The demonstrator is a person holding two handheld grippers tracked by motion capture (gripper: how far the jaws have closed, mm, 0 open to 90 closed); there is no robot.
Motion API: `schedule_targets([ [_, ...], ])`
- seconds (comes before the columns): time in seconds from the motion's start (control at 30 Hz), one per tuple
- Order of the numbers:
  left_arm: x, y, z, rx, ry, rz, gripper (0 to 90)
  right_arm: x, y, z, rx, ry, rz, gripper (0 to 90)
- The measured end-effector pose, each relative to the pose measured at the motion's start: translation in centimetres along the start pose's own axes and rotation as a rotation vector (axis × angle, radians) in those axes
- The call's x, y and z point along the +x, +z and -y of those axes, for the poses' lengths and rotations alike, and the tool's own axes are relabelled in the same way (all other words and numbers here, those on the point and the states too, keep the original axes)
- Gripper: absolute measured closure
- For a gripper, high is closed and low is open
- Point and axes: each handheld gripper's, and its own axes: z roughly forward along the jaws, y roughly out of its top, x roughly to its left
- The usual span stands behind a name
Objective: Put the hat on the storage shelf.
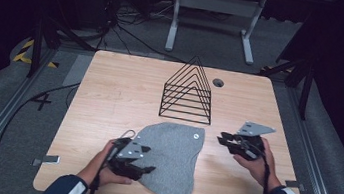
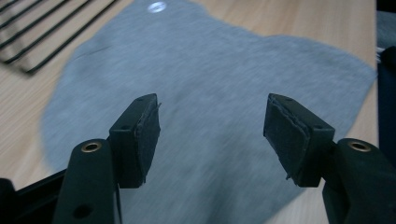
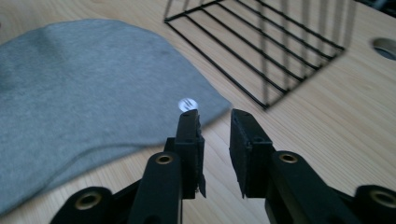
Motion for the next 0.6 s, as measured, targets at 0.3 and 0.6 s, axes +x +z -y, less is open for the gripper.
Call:
schedule_targets([
  [0.3,-3.7,6.0,-2.6,0.069,0.096,0.124,46.5,2.1,6.3,-1.2,0.069,-0.060,-0.078,83.3],
  [0.6,-3.4,6.5,-1.9,0.123,0.095,0.177,52.7,1.9,8.1,-0.3,0.134,-0.052,-0.080,84.1],
])
